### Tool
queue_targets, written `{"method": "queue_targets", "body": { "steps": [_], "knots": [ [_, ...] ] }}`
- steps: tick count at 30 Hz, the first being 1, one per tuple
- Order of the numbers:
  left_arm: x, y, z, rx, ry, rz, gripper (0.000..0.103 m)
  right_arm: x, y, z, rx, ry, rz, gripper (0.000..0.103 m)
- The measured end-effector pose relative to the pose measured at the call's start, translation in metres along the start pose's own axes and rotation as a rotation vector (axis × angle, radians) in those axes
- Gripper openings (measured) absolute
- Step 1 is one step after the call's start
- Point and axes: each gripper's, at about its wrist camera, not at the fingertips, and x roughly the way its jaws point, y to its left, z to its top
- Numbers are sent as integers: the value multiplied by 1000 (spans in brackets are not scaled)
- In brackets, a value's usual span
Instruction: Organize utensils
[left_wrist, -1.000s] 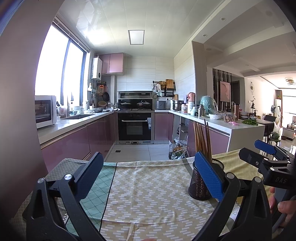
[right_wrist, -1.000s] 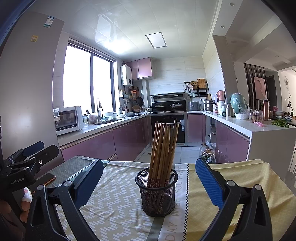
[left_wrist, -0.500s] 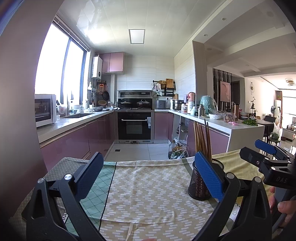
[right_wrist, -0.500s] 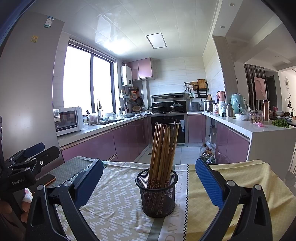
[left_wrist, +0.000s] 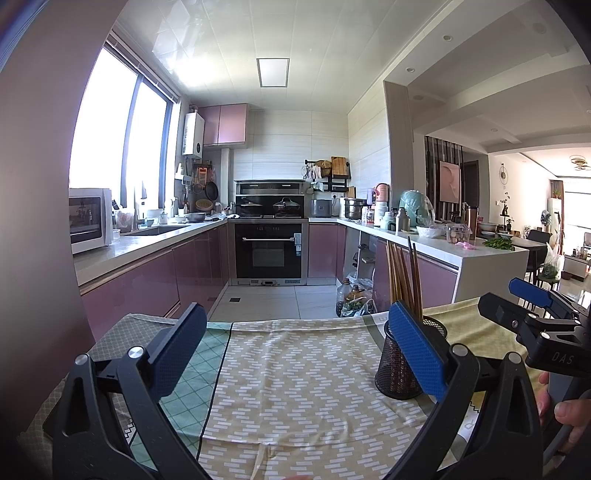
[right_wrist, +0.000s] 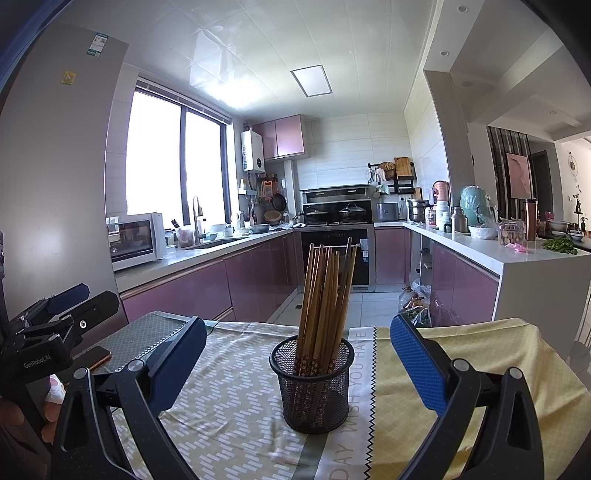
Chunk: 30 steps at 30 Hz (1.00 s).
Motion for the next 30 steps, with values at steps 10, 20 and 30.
{"method": "queue_targets", "body": {
  "steps": [10,20,30],
  "knots": [
    [1,0,0,1,0,2,97,0,-1,0,1,2,-1,97],
    [1,-1,0,2,1,4,97,0,-1,0,3,0,0,97],
    [1,-1,0,2,2,4,97,-1,-2,0,3,0,0,97]
  ]
}}
